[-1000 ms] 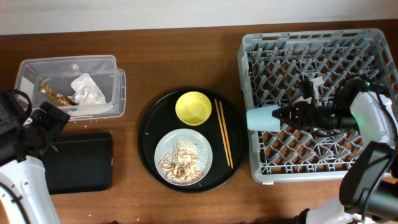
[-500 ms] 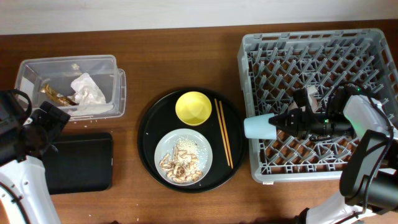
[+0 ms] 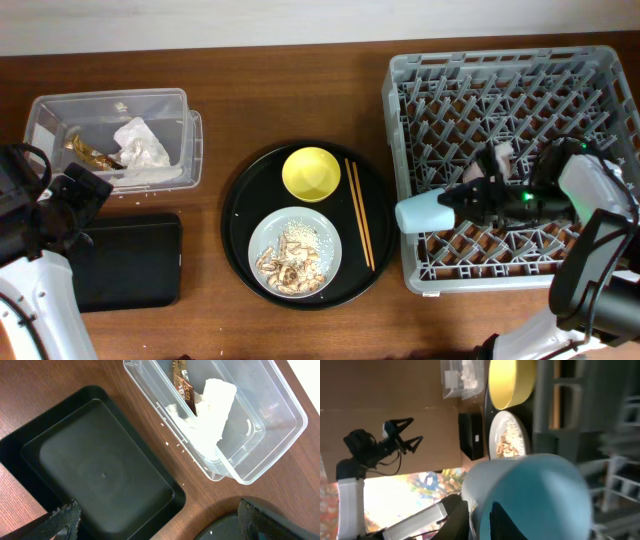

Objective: Sort waste into correct bins and load items into the dishwasher rack
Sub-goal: 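Carry the blue cup to the rack and lower it beside the pink cup, then release the blue cup and move the right gripper to the yellow bowl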

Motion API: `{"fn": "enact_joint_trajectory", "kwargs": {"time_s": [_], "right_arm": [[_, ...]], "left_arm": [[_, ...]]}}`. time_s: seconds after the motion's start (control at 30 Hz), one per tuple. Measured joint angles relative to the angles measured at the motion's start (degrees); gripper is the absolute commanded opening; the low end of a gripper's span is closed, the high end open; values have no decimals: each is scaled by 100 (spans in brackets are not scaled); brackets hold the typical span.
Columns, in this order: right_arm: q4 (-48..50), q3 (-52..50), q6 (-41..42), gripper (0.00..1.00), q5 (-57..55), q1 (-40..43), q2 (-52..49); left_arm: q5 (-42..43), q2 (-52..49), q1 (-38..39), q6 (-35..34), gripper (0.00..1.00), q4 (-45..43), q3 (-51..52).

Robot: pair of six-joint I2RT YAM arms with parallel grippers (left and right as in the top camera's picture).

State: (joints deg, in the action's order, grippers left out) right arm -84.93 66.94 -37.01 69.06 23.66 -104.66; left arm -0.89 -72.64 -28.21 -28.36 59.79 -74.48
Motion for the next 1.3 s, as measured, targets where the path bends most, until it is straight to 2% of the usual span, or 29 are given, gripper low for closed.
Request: {"fn": "enact_joint_trajectory", "kwargs": {"time_s": [0.17,0.27,0.43,0.53,0.6,0.83,0.9,0.93,0.97,1.0,1.03,1.07,1.17,1.3], "right_arm": [[15,2,227,19,-221,293,0],[170,11,372,14,-214,295,0],[984,144,1364,12,-398,299,11],[1222,181,1910,17,-472,299,15],[1268,208,2046,22,-555,299,15],[1329,334,2415,28,-999,302,15],[1329,413,2608,33,-1200,299,15],[1333,487,2765,41,-1458,302,26],[1340,575,2970,54,-1875,299,85],[1292,647,3189,70,-2345,299,190],[1156,721,3423,93,-2900,299,334],[1036,780,3582,99,-3338,299,463],[778,1023,3877,99,-4098,299,741],[693,1141,4024,99,-4516,299,1106]], "left_arm": [[0,0,0,-2,99,2,0],[0,0,0,-2,99,0,0],[-2,0,0,-2,99,-2,0],[0,0,0,-2,99,2,0],[0,0,0,-2,99,2,0],[0,0,0,-2,99,2,0],[0,0,0,0,99,2,0],[0,0,0,-2,99,2,0],[-2,0,0,-2,99,2,0],[0,0,0,0,99,2,0],[-2,0,0,0,99,2,0],[0,0,0,-2,99,0,0],[0,0,0,0,99,0,0],[-2,0,0,0,99,0,0]]}}
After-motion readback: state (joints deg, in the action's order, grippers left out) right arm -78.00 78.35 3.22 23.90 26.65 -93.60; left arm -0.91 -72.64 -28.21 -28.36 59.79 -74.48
